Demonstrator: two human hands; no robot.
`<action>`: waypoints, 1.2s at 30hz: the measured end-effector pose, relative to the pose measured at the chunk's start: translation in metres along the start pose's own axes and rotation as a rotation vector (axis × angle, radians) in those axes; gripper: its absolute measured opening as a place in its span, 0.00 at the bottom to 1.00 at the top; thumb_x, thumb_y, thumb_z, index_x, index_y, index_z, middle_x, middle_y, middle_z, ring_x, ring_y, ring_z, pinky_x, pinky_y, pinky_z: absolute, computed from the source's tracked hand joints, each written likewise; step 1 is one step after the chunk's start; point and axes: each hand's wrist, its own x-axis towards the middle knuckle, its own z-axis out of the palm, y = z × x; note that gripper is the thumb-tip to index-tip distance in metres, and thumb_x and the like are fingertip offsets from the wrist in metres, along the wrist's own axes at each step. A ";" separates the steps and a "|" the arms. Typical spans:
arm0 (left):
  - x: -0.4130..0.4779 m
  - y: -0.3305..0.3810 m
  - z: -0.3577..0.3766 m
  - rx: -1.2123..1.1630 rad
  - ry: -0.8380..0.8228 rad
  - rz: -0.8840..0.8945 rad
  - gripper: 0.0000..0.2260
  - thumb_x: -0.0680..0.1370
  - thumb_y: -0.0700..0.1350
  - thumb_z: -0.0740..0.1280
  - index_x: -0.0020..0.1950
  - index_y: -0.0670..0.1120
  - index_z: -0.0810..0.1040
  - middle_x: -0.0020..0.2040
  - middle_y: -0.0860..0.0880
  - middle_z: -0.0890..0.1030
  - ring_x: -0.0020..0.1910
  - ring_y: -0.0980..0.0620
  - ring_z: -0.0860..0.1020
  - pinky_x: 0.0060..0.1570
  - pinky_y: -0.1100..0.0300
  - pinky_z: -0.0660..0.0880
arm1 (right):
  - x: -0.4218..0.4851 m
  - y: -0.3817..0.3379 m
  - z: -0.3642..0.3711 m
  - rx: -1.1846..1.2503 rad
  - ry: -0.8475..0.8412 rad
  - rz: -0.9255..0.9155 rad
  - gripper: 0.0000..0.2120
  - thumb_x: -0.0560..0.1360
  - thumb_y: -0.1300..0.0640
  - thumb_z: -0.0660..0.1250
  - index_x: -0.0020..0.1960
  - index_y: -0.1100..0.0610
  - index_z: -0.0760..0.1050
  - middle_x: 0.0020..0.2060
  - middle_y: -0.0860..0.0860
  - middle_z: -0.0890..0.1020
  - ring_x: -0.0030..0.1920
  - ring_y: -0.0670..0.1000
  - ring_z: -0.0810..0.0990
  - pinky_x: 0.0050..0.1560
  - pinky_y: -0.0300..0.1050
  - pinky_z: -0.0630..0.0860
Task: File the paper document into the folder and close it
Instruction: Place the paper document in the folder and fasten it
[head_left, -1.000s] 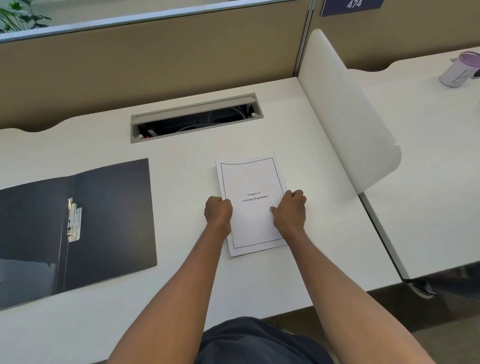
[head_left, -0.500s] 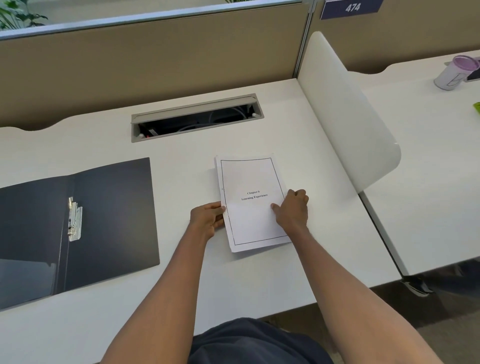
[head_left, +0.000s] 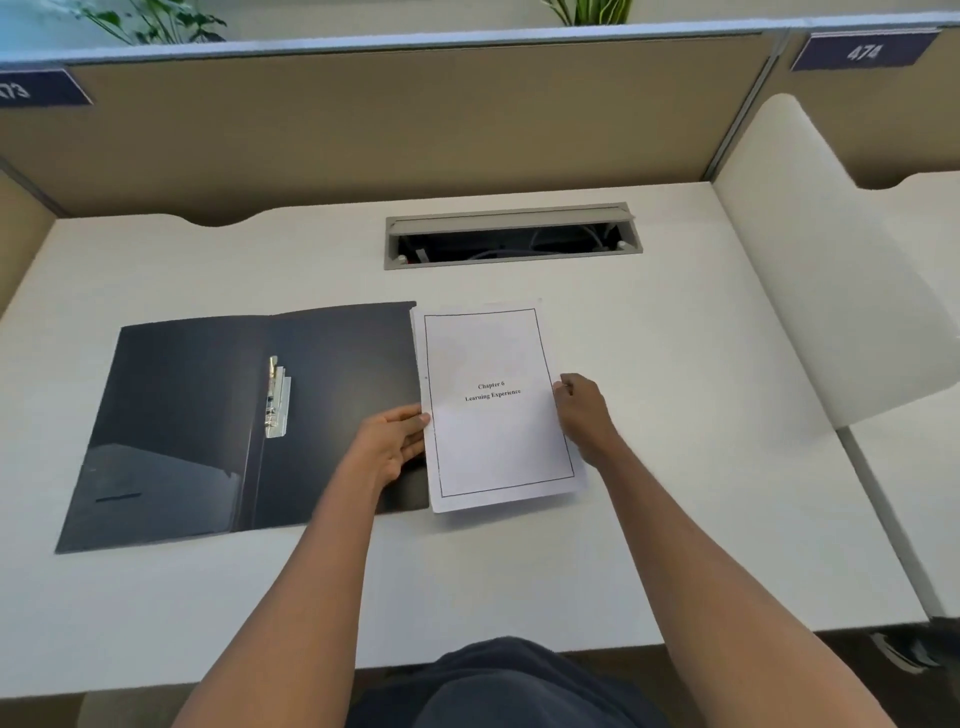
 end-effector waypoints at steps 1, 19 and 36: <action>0.000 0.005 -0.013 -0.001 0.007 0.016 0.07 0.78 0.30 0.70 0.48 0.41 0.82 0.37 0.47 0.88 0.32 0.53 0.87 0.31 0.63 0.82 | -0.002 -0.005 0.011 0.021 -0.003 -0.008 0.11 0.82 0.61 0.56 0.40 0.56 0.65 0.32 0.47 0.63 0.33 0.49 0.58 0.33 0.42 0.56; 0.002 0.093 -0.202 0.643 0.133 0.486 0.17 0.75 0.43 0.77 0.64 0.47 0.83 0.55 0.50 0.87 0.56 0.50 0.85 0.58 0.54 0.82 | -0.012 -0.045 0.147 0.428 -0.270 0.150 0.10 0.77 0.67 0.69 0.58 0.66 0.82 0.51 0.58 0.88 0.49 0.55 0.86 0.54 0.48 0.84; 0.057 0.081 -0.252 1.543 -0.031 0.467 0.57 0.68 0.57 0.80 0.85 0.50 0.46 0.85 0.49 0.42 0.84 0.47 0.39 0.81 0.37 0.42 | -0.010 -0.057 0.181 0.386 -0.198 0.188 0.06 0.77 0.67 0.69 0.52 0.62 0.84 0.49 0.58 0.88 0.44 0.54 0.86 0.48 0.44 0.85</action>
